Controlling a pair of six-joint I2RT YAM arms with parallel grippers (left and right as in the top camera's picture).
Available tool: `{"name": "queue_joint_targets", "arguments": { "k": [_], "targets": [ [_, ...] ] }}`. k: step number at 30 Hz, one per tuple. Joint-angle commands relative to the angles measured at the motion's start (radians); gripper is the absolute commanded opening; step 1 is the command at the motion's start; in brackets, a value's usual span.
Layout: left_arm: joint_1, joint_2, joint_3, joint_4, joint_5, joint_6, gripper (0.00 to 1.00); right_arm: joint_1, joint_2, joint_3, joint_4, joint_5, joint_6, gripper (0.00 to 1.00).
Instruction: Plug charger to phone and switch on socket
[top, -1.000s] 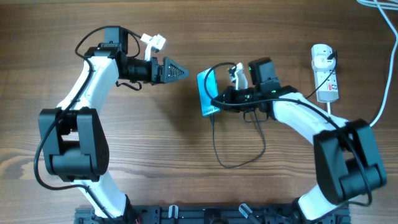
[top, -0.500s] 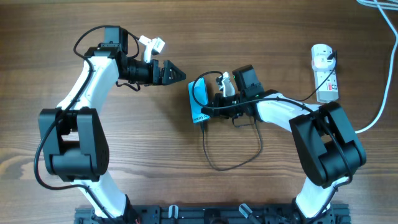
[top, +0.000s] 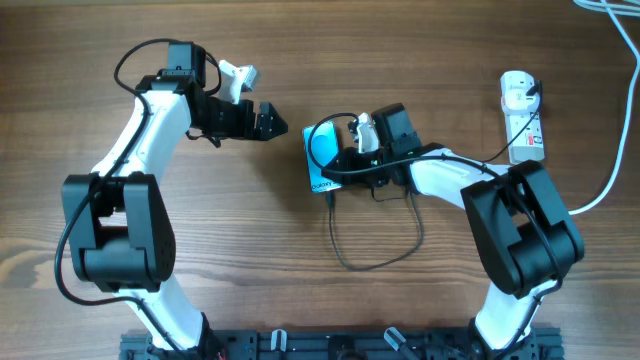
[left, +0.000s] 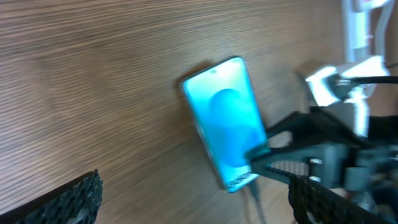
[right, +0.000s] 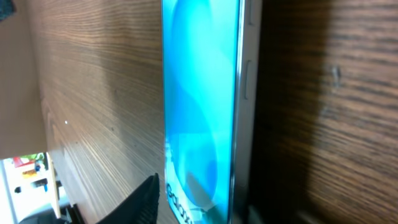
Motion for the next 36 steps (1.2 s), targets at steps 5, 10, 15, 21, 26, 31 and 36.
{"name": "queue_joint_targets", "arguments": {
  "k": [5,10,15,21,26,31,36],
  "targets": [
    [0.002,-0.018,0.002,0.003,-0.091,0.005,1.00,-0.003,-0.014,-0.010,-0.058,0.258,-0.047,0.49],
    [0.002,-0.018,0.002,0.003,-0.091,0.005,1.00,0.000,-0.014,-0.010,-0.084,0.258,-0.060,0.59],
    [0.002,-0.018,0.002,0.003,-0.091,0.005,1.00,0.010,-0.015,0.001,-0.083,0.294,-0.054,1.00],
    [0.002,-0.018,0.002,0.003,-0.091,0.005,1.00,0.020,-0.015,0.019,-0.095,0.359,-0.024,1.00],
    [0.002,-0.018,0.002,0.003,-0.091,0.005,1.00,0.020,-0.041,0.019,-0.118,0.444,0.002,0.99],
    [0.002,-0.018,0.002,0.003,-0.091,0.005,1.00,0.026,-0.062,0.019,-0.133,0.495,0.002,1.00],
    [0.002,-0.018,0.002,0.003,-0.091,0.005,1.00,0.059,-0.092,0.021,-0.136,0.588,0.005,1.00]
  ]
}}
